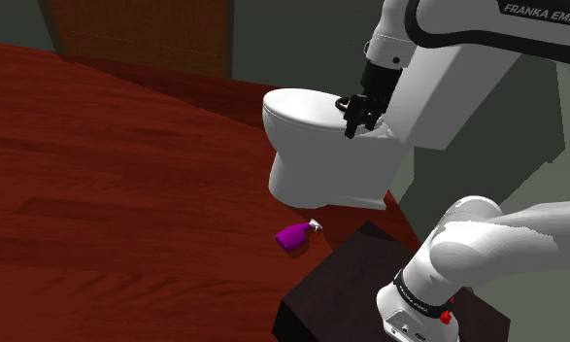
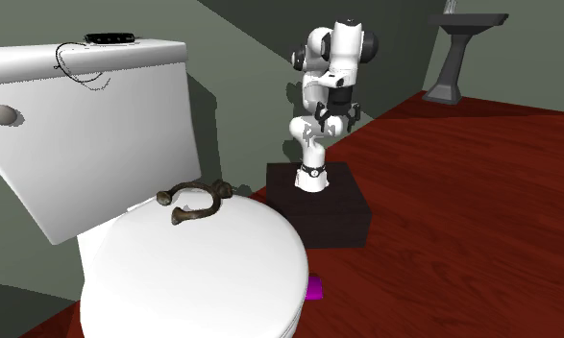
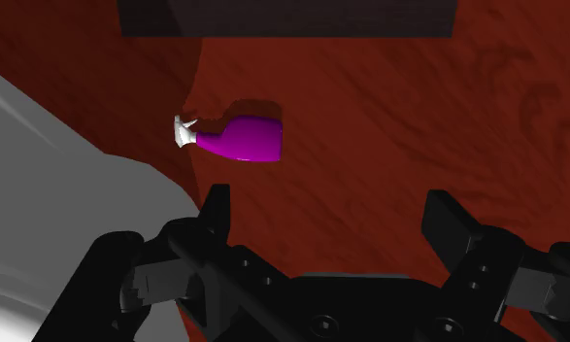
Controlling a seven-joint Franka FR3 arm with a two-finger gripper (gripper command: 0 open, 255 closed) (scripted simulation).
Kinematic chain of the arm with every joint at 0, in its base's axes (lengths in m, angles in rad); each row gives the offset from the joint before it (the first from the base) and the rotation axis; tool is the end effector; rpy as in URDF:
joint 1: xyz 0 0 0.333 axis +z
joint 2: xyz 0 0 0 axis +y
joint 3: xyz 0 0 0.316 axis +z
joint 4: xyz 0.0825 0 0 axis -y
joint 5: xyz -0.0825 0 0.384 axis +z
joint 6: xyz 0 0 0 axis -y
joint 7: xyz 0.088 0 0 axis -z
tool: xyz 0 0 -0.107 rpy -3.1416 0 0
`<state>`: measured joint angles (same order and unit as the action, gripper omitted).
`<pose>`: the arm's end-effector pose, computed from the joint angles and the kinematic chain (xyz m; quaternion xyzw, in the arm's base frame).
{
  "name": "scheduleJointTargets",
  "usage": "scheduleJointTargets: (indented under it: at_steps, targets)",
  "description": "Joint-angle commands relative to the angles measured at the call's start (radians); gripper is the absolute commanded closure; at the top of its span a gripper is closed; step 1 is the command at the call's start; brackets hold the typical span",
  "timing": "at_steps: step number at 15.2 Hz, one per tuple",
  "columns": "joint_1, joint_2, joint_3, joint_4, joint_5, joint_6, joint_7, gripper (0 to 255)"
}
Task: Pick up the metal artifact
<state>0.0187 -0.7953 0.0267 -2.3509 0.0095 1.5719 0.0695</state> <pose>0.3042 0.0174 0.5958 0.9998 -0.0159 0.0083 0.0043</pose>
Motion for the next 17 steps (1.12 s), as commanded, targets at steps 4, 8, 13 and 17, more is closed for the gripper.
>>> scheduleJointTargets:
  at_steps: [4,8,13,17]
  targets:
    - [-0.02,0.062,-0.053,0.018,-0.039,0.046,-0.061,0]
    - [-0.043,0.156,-0.122,0.059,-0.081,0.107,-0.139,0]
    - [-0.064,0.292,-0.204,0.137,-0.112,0.174,-0.235,0]
    - [-0.076,0.412,-0.266,0.221,-0.117,0.219,-0.314,0]
